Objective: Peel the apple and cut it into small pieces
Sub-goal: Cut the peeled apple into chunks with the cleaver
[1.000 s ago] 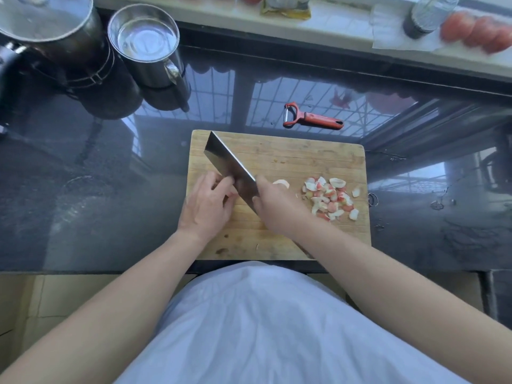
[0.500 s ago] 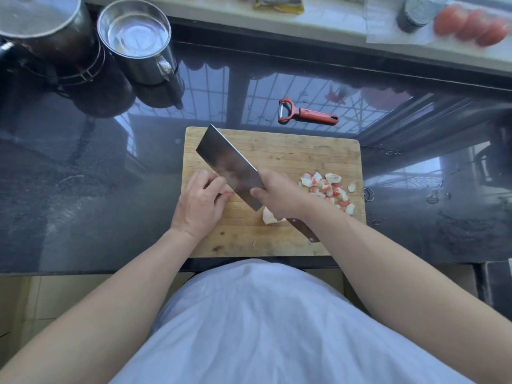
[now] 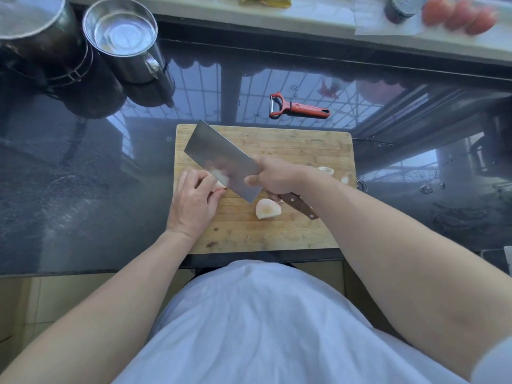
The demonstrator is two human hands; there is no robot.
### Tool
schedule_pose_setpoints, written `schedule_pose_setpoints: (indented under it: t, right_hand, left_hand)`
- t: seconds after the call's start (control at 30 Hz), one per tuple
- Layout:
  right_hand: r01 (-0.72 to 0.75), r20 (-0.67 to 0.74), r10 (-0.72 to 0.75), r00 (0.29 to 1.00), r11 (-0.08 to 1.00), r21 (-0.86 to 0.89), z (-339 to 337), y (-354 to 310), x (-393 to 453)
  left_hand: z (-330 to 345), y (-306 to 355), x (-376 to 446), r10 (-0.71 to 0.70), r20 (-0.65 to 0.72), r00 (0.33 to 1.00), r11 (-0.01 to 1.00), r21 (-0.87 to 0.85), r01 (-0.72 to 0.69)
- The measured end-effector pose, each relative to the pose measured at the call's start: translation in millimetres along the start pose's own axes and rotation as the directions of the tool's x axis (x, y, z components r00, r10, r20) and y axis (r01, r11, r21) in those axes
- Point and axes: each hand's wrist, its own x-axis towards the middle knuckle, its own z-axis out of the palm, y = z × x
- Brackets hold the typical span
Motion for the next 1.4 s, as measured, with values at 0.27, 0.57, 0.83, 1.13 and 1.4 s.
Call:
schedule_pose_setpoints:
  t: [0.27,0.57,0.83,1.13,1.4]
  right_hand:
    - [-0.044,0.049,0.040,0.998,0.995,0.090,-14.6,6.1,6.6]
    - [0.009,-0.122,0.013,0.992,0.985,0.171,-6.5,14.5,-19.7]
    - [-0.042,-0.484,-0.170,0.859,0.917,-0.396,69.1,3.6,-42.1]
    - [-0.105,-0.495,-0.224,0.839,0.827,-0.553,89.4,-2.6,-38.6]
    - [-0.159,-0.442,-0.188,0.877,0.755,-0.636,79.5,-10.4,-36.2]
  left_hand:
    - [-7.9,3.9,1.0,-0.032,0.052,0.998,0.999,-0.014,0.033]
    - [-19.5,18.2,3.9,-0.168,0.138,0.976,0.985,-0.018,0.173]
    - [-19.7,33.1,8.8,-0.455,0.146,0.878,0.857,-0.196,0.477]
    - [-15.2,30.8,13.7,-0.471,0.170,0.866,0.843,-0.204,0.498]
    - [-16.5,27.4,20.4,-0.468,0.234,0.852,0.841,-0.179,0.511]
